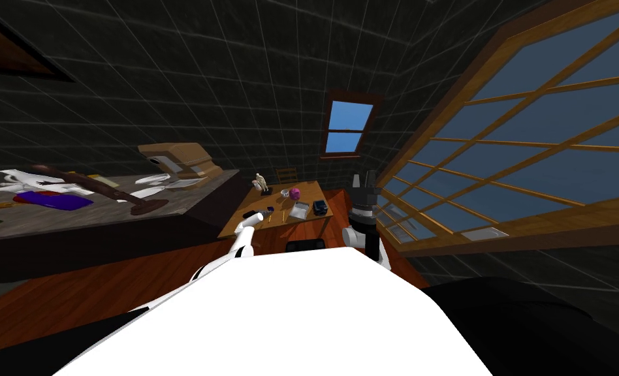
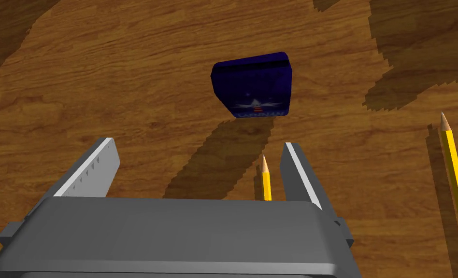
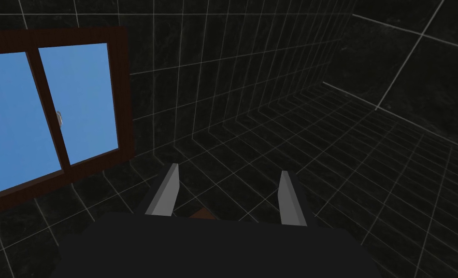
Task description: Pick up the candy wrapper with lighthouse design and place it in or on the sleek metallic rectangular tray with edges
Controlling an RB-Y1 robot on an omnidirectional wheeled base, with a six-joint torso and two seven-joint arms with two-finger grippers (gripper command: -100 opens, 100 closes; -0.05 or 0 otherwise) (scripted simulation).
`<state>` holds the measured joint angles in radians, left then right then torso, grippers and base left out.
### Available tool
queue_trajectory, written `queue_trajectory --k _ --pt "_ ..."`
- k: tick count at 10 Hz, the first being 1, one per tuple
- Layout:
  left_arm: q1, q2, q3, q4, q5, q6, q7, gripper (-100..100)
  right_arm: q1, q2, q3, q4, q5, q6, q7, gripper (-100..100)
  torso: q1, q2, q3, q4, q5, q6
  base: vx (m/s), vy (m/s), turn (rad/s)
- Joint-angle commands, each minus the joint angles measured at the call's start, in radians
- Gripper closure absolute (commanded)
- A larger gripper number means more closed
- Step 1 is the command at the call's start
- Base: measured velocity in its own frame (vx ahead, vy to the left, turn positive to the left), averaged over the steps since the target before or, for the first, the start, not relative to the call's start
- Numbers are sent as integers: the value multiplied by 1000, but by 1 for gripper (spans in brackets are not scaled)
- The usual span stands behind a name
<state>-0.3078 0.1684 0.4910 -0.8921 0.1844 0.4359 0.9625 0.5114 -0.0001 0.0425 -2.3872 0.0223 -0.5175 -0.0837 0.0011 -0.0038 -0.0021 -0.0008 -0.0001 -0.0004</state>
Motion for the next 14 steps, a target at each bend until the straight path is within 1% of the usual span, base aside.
queue_trajectory --k 1,2,3,4,5,6,7,8,9,13,14 --pt "-21 -2 -3 29 -13 25 27 -100 0 0 0 0 0 0 0 0 0 0 0 0 0 0 63 23 -68" --pt "-32 -1 -6 45 -17 32 38 -100 0 0 0 0 0 0 0 0 0 0 0 0 0 0 65 21 -48" --pt "-53 1 -11 65 -23 40 54 -100 0 0 0 0 0 0 0 0 0 -1 0 0 0 0 116 18 -111" --pt "-46 8 -10 68 -9 27 38 -100 0 0 0 0 0 0 0 0 0 -3 -2 -1 0 0 62 11 -28" --pt "-48 8 -11 69 -9 29 41 0 0 0 0 0 0 0 0 0 -1 -1 -1 0 0 0 10 2 5" --pt "-37 -3 -12 82 -4 1 30 -100 0 0 0 0 0 0 0 0 -1 2 1 0 0 0 61 39 12" --pt "-31 -9 -13 89 -1 -16 24 -100 0 0 0 0 0 0 0 0 1 0 0 0 0 0 103 41 7" --pt "-36 -4 -12 86 -4 -4 30 -100 0 0 0 0 0 0 0 0 1 -2 -1 0 0 0 47 14 0" --pt "-35 -5 -12 86 -3 -7 28 100 0 0 0 0 0 0 0 0 0 0 0 0 0 0 7 2 -7" --pt "-36 -6 -12 86 -3 -7 28 100 0 0 0 0 0 0 0 0 -1 3 2 1 0 0 0 0 0" --pt "-36 -6 -12 86 -3 -7 28 0 0 0 0 0 0 0 0 0 -1 3 2 1 0 0 0 0 0"
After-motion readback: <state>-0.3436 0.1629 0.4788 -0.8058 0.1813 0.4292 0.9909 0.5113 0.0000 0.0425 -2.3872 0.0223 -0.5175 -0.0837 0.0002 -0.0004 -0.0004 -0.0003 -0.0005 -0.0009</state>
